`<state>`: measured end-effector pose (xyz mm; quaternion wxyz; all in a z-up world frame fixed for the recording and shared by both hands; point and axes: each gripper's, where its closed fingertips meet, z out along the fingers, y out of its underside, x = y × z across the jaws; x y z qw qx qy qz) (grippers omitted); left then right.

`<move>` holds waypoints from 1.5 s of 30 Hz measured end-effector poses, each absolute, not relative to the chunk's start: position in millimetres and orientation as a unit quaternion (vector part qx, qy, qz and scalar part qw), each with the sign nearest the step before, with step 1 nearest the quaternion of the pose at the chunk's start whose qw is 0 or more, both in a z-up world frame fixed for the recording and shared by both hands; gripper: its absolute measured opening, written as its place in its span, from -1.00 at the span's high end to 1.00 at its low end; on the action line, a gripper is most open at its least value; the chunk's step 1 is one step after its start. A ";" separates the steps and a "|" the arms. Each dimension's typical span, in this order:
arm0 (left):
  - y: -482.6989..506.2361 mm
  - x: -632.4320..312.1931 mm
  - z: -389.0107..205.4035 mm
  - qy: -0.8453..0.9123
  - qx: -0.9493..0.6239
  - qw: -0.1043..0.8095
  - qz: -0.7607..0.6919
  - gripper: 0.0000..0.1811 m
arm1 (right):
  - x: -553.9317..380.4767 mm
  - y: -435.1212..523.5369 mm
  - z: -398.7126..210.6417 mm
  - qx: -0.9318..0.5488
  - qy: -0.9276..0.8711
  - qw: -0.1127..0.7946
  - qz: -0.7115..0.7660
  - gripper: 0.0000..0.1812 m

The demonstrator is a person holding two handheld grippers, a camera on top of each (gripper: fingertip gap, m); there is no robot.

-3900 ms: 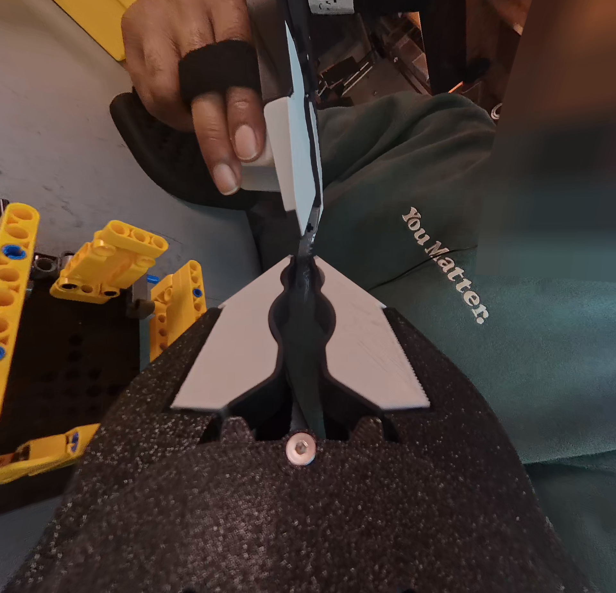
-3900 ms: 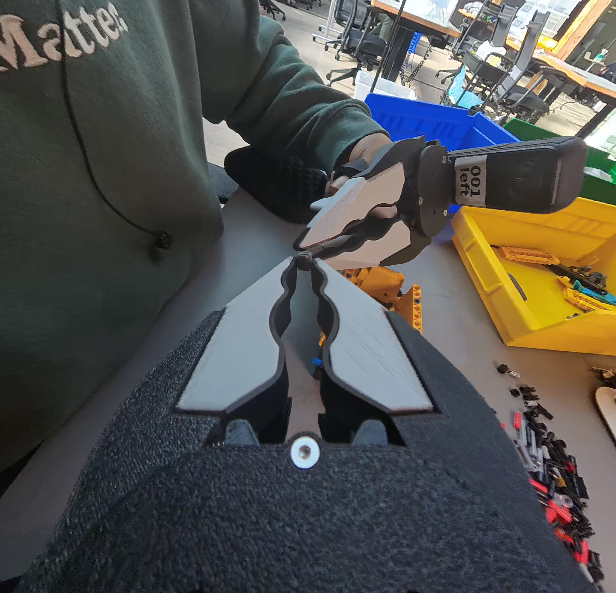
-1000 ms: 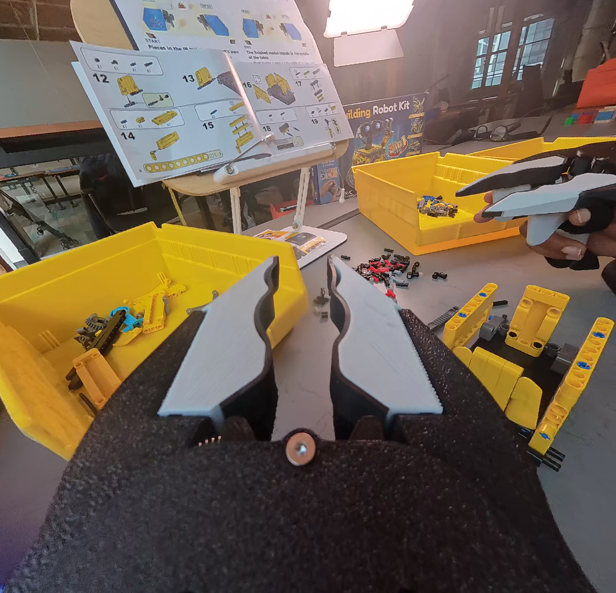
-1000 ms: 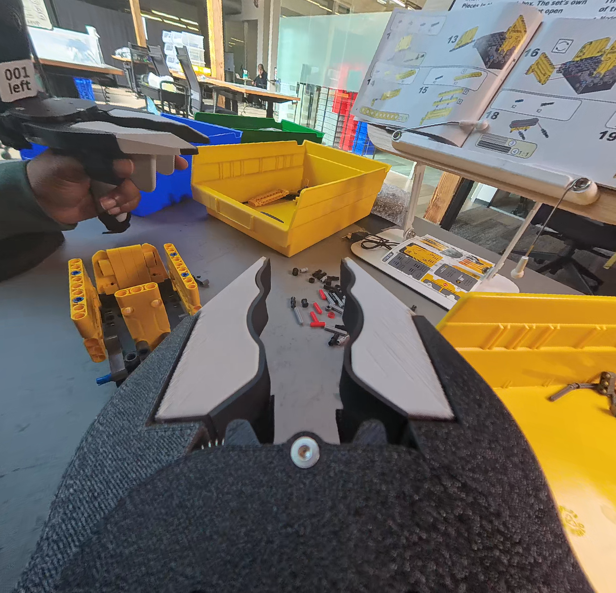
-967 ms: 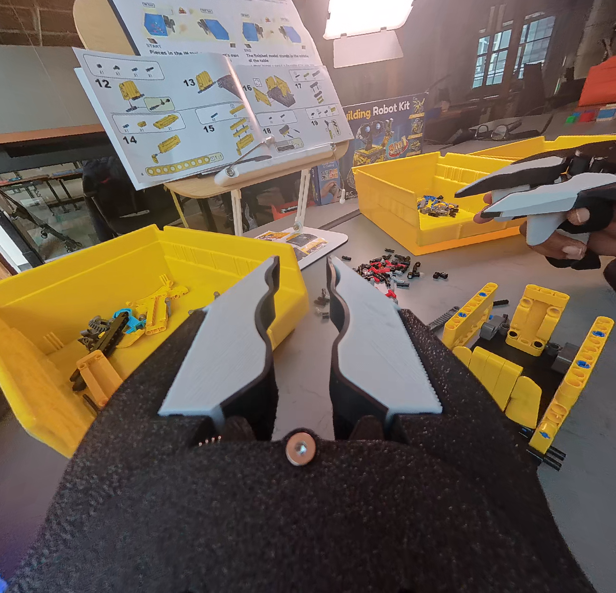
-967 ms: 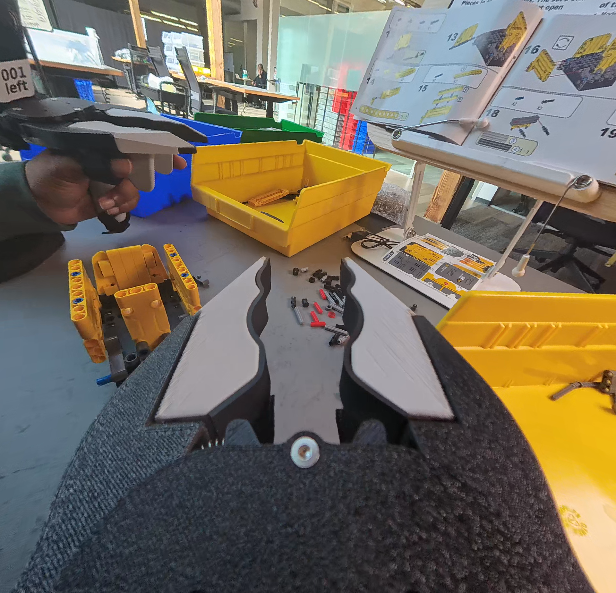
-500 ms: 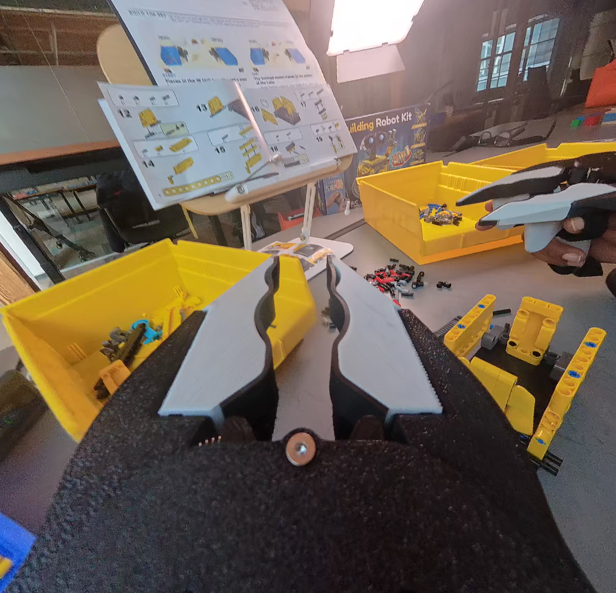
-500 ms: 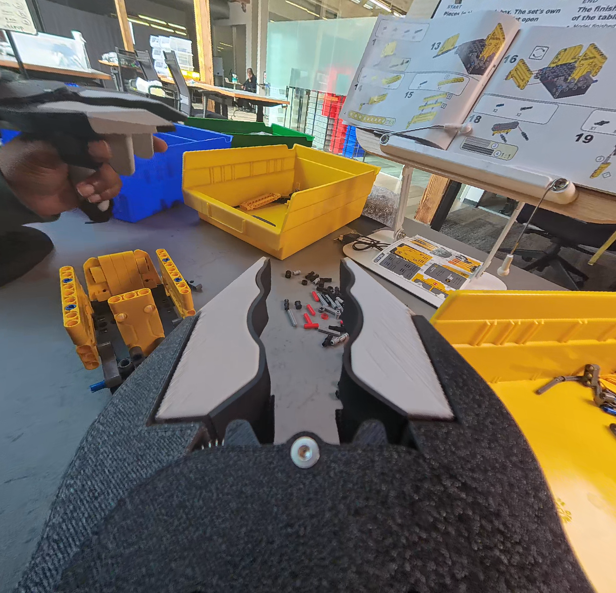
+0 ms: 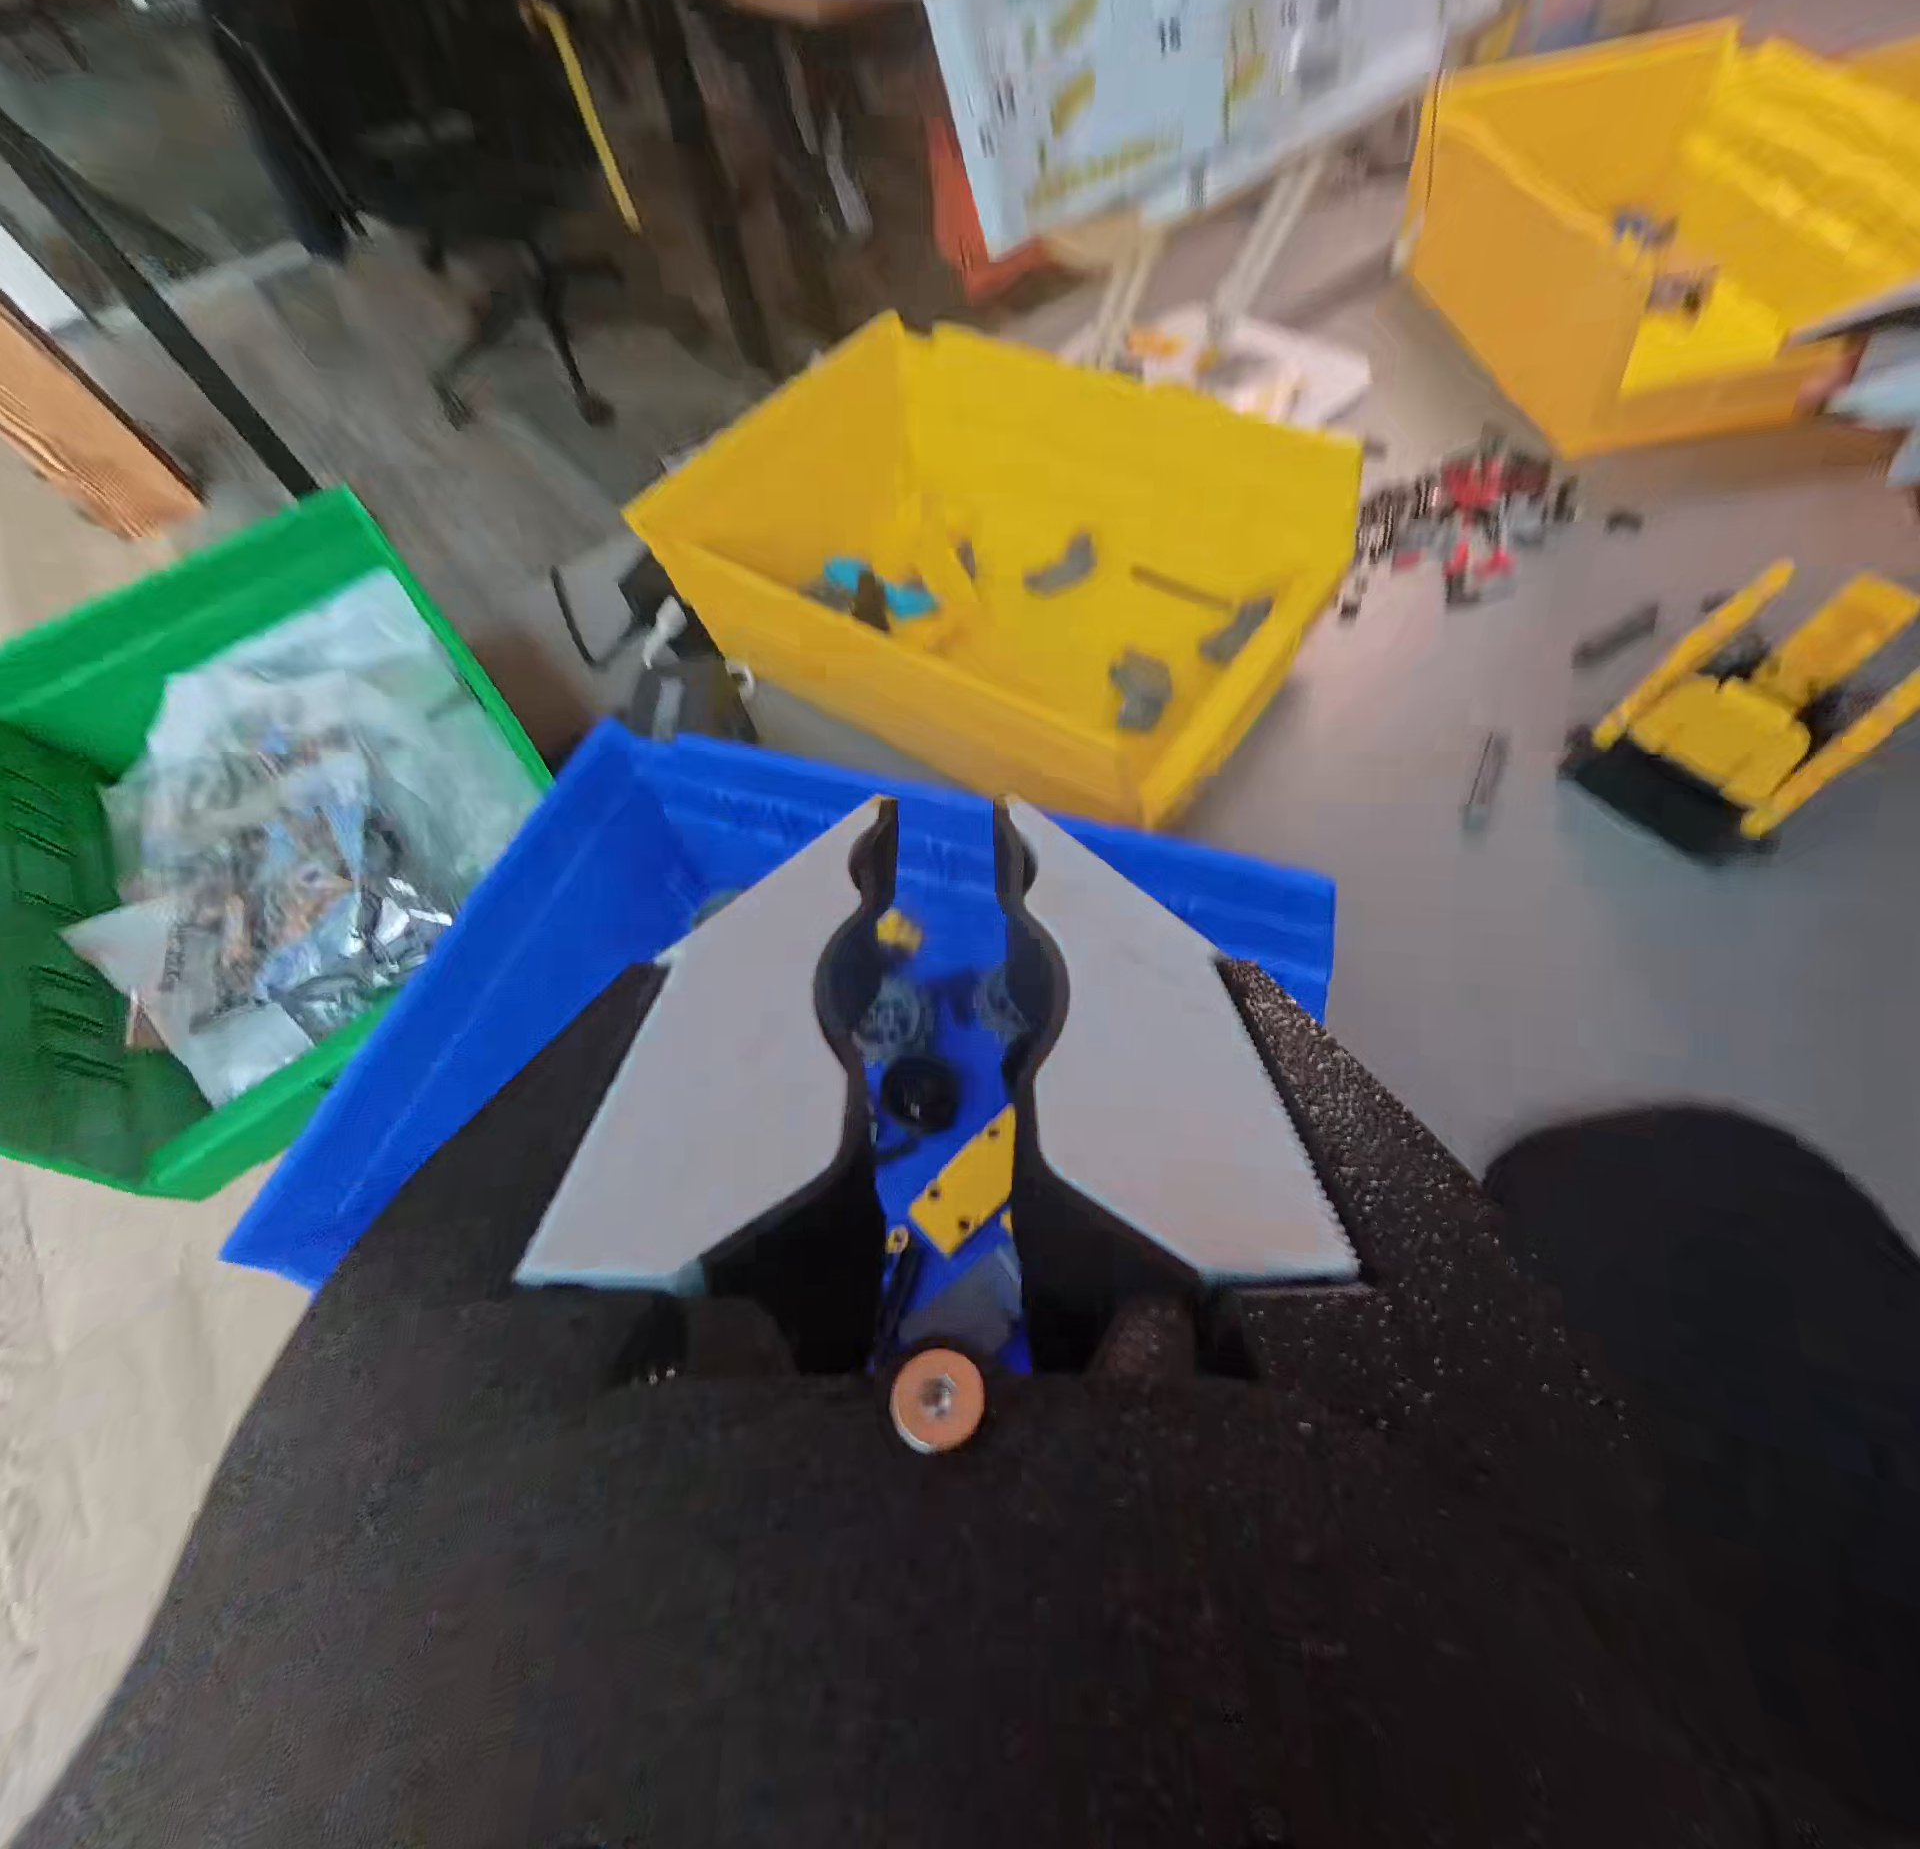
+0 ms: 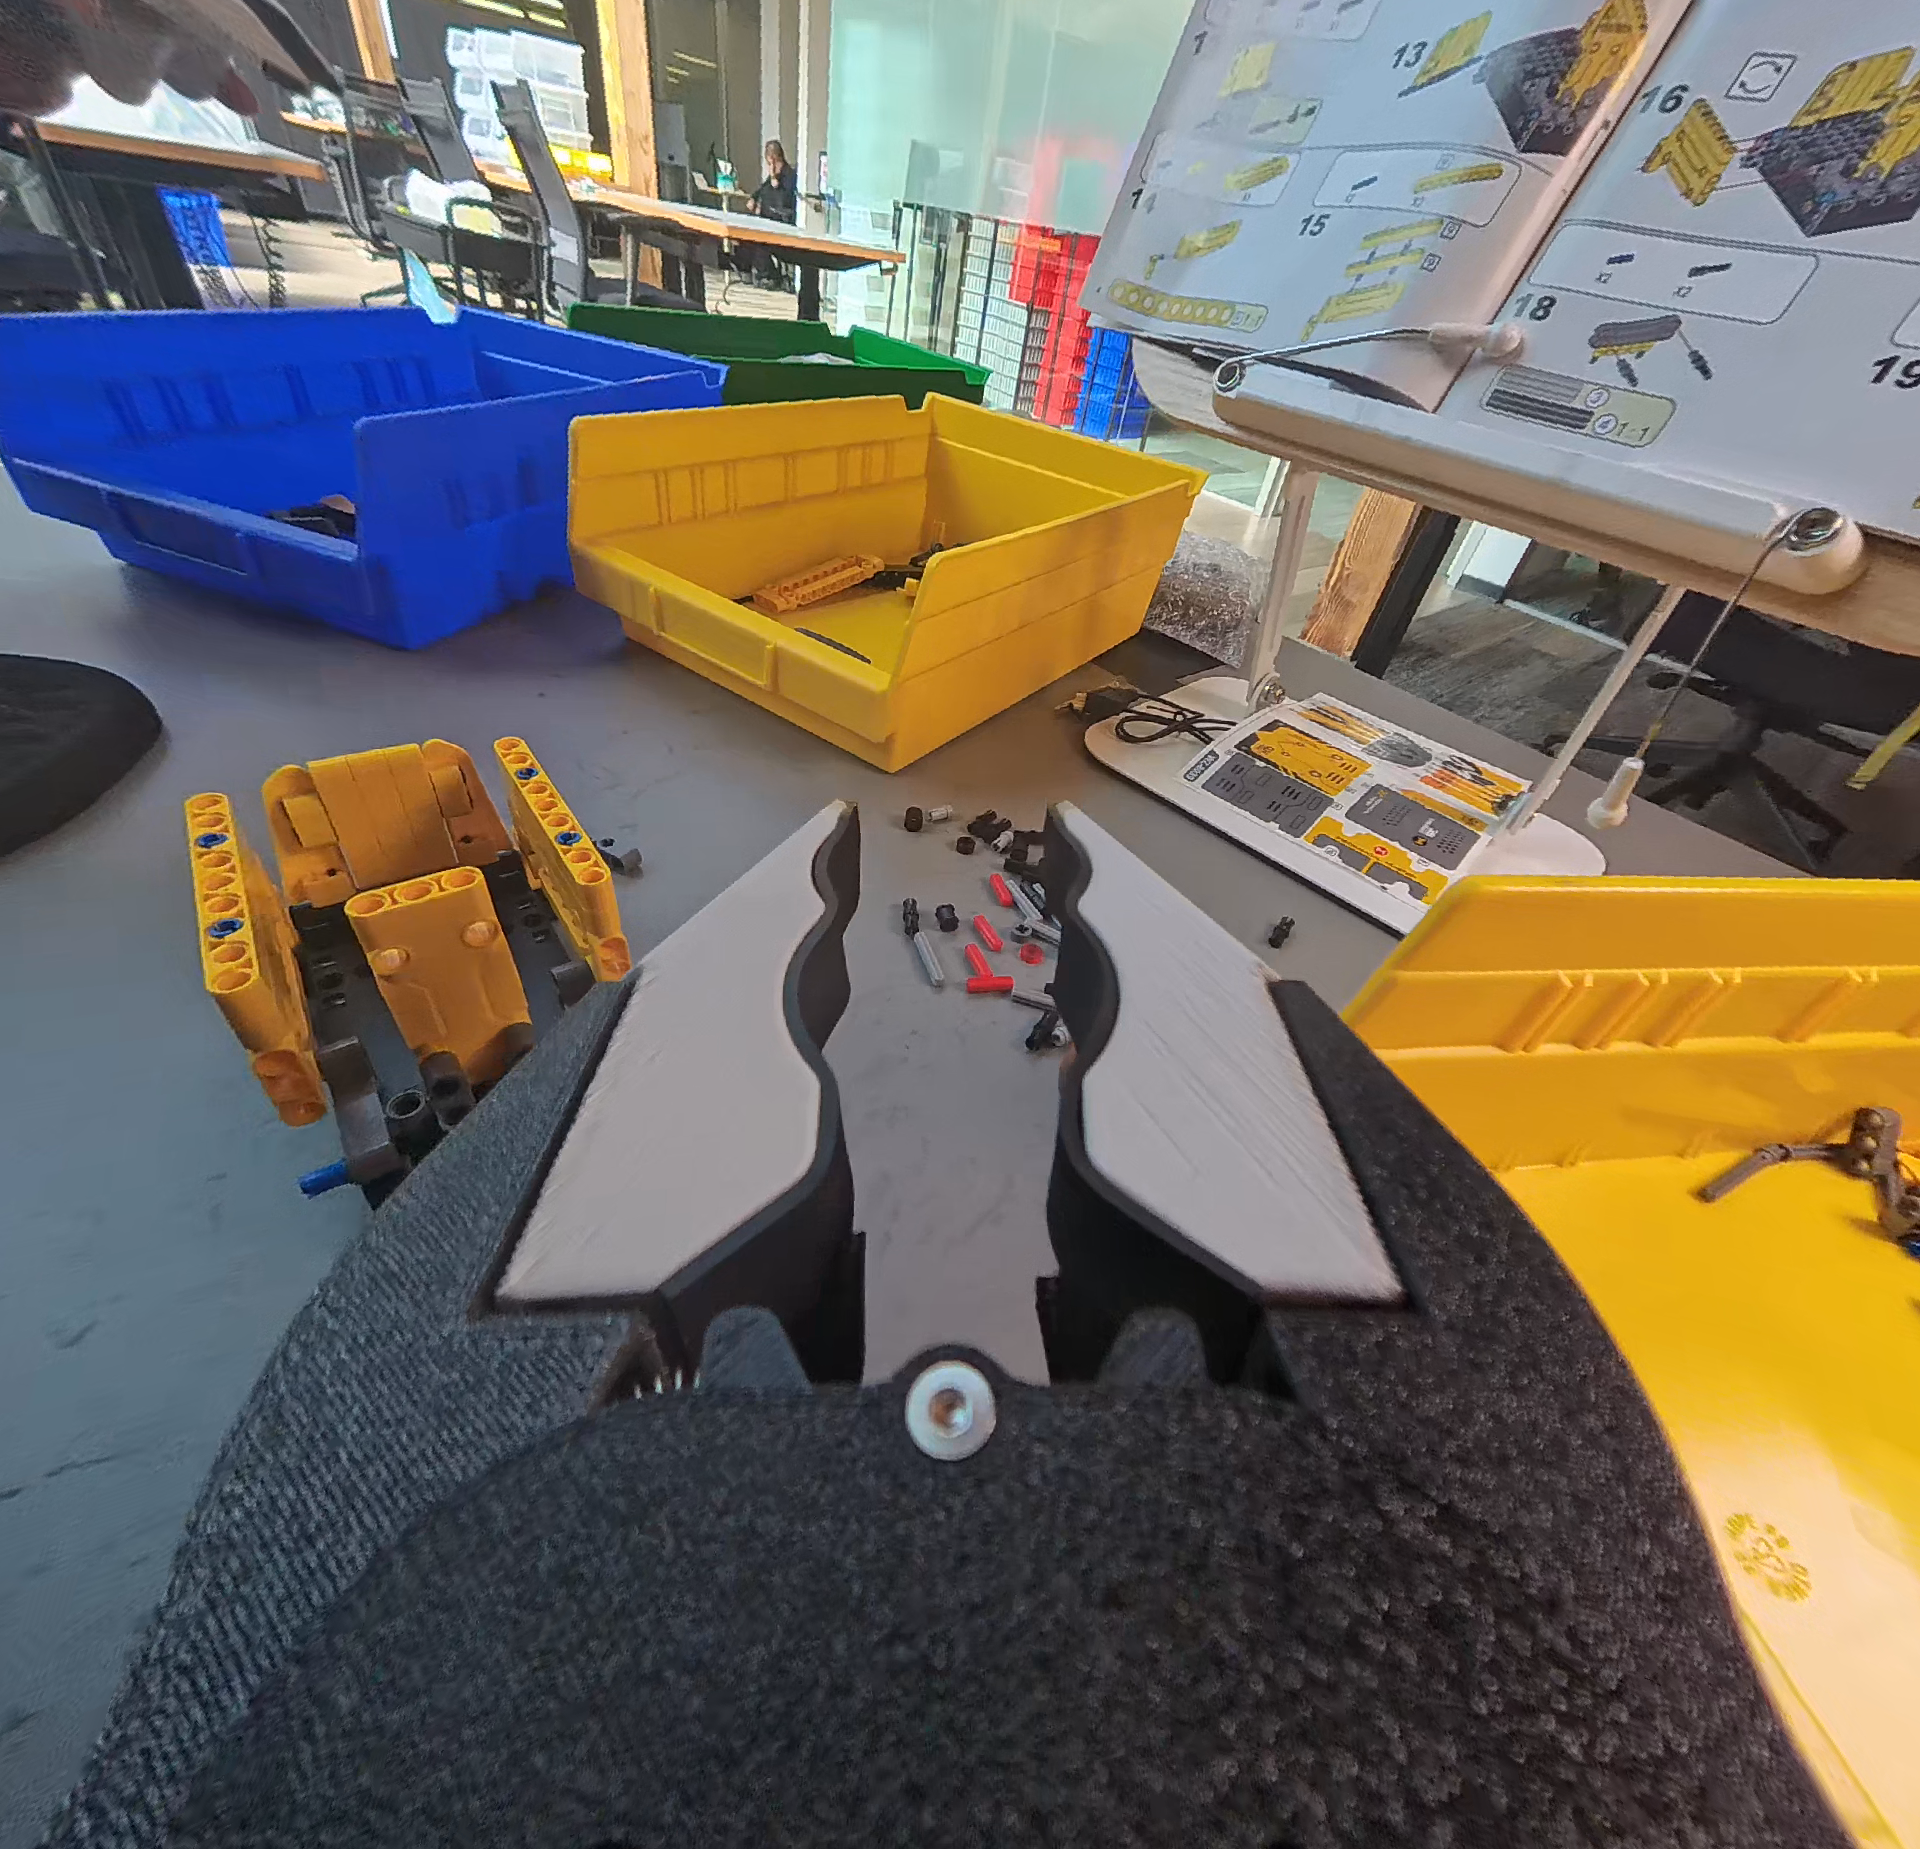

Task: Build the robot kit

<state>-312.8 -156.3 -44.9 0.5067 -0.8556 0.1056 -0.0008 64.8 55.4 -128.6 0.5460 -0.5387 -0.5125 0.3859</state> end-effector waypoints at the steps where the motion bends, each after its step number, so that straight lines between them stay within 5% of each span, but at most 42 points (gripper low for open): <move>1: -160.1 -314.2 -69.5 0.131 -0.883 0.451 -0.004 0.82 | 64.0 55.6 -131.2 -0.541 -0.514 0.544 0.383 0.62; 9: -204.4 -369.4 -193.1 0.270 -0.958 0.035 0.095 0.87 | 59.3 60.0 -148.6 -0.559 -0.520 0.532 0.365 0.63; 15: -207.5 -385.9 -232.8 0.349 -0.928 -0.084 0.105 0.85 | 59.4 63.4 -155.4 -0.566 -0.524 0.528 0.356 0.64; 45: -202.2 -391.7 -240.9 0.401 -0.904 -0.095 0.110 0.84 | 58.3 68.0 -161.9 -0.579 -0.522 0.511 0.363 0.64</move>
